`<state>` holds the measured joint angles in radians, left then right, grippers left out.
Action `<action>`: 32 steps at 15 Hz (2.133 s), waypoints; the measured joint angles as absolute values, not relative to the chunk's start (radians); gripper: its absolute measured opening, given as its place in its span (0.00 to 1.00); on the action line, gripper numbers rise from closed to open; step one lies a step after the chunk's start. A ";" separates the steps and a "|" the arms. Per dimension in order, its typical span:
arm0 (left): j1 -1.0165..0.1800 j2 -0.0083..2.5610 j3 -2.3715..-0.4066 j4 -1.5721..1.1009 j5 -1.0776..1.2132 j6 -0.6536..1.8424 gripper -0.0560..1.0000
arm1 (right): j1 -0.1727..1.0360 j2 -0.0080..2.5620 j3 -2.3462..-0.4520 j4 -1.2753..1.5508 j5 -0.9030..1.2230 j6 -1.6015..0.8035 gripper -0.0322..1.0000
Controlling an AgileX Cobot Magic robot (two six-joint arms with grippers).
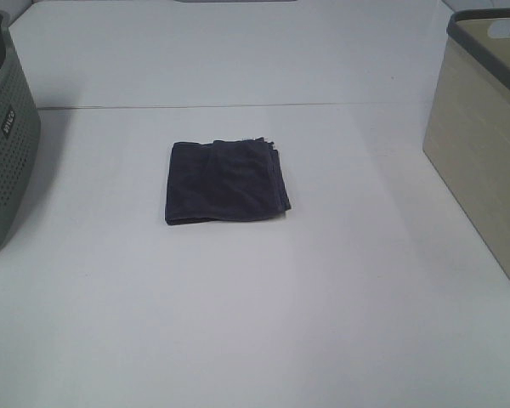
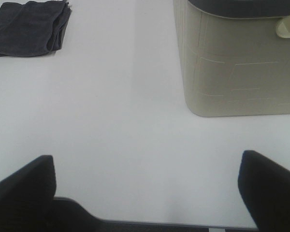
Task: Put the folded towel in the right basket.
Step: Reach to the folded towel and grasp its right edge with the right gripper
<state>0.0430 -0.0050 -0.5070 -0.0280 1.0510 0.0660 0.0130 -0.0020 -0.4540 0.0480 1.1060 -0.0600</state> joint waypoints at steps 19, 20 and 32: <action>0.043 -0.005 -0.507 -0.028 1.051 0.066 0.99 | 0.013 -0.002 -0.454 0.050 1.106 -0.060 0.98; 0.043 -0.005 -0.507 -0.028 1.051 0.066 0.99 | 0.013 -0.002 -0.454 0.056 1.106 -0.060 0.98; 0.043 -0.005 -0.507 -0.028 1.051 0.066 0.99 | 0.013 -0.002 -0.454 0.065 1.106 -0.060 0.98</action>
<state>0.0430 -0.0050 -0.5070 -0.0280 1.0510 0.0660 0.0130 -0.0020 -0.4540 0.0650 1.1060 -0.0600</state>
